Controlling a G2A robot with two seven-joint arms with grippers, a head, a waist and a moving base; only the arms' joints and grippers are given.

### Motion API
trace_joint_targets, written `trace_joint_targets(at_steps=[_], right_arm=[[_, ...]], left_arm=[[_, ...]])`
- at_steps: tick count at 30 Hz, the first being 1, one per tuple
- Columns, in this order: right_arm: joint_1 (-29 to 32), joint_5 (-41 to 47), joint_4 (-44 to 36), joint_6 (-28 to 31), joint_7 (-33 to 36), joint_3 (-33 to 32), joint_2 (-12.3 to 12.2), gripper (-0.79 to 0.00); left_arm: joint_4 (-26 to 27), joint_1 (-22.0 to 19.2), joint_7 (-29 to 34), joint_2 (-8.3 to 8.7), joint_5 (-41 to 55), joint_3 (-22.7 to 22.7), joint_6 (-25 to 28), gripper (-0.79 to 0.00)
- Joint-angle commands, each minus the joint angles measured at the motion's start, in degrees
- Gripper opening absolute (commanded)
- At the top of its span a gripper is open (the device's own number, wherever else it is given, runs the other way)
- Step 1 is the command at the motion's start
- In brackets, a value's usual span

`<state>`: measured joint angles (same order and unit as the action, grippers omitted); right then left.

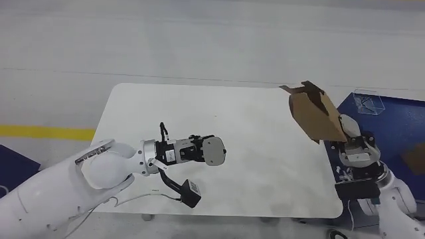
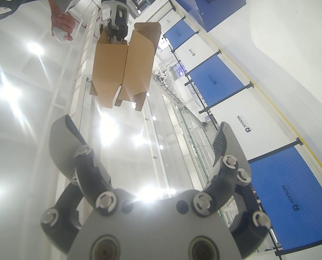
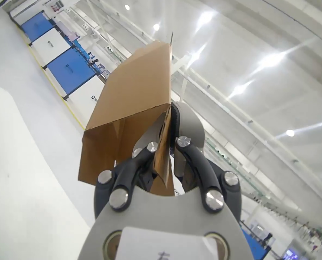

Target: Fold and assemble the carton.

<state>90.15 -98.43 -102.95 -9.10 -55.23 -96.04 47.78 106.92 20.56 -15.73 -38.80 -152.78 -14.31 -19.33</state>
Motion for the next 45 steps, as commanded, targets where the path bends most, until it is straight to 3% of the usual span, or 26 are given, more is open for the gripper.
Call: trace_joint_targets(at_steps=[1,6,19,25,28,29,30,39,45], right_arm=[[-2.0,-4.7,1.5,-1.4,-2.2,0.5,0.0,-0.785],[-6.9,-15.8,6.7,-3.9,-5.9,3.6,0.1,-0.785],[-7.4,-13.9,6.6,-2.8,-7.1,3.3,0.3,-0.785],[-10.7,-5.6,13.5,6.1,-13.8,2.3,0.3,-0.785],[-13.1,-0.3,17.3,16.7,-17.4,2.8,0.2,-0.785],[-13.7,2.9,18.2,24.6,-20.4,3.9,0.1,-0.785],[-14.1,3.7,18.7,26.5,-21.1,3.8,0.1,-0.785],[-14.0,3.6,18.5,27.0,-20.8,4.1,0.1,-0.785],[-14.5,-5.1,16.0,31.7,-22.6,7.6,-0.3,-0.785]], left_arm=[[0.0,0.0,0.0,0.0,0.0,0.0,0.0,0.0],[0.0,0.0,0.0,0.0,0.0,0.0,0.0,0.0],[-1.1,0.8,1.6,0.04,1.2,-0.9,1.0,0.0],[-3.2,3.4,0.0,0.61,8.1,-4.9,2.0,0.0],[-3.8,4.2,-0.5,0.73,9.9,-6.0,1.5,0.0],[-3.8,4.2,-0.5,0.73,9.9,-6.0,1.5,0.0],[-3.8,4.2,-0.5,0.73,9.9,-6.0,1.5,0.0],[-3.8,4.2,-0.5,0.73,9.9,-6.0,1.5,0.0],[-6.3,6.5,6.9,1.6,7.7,-11.8,-2.6,0.0]])
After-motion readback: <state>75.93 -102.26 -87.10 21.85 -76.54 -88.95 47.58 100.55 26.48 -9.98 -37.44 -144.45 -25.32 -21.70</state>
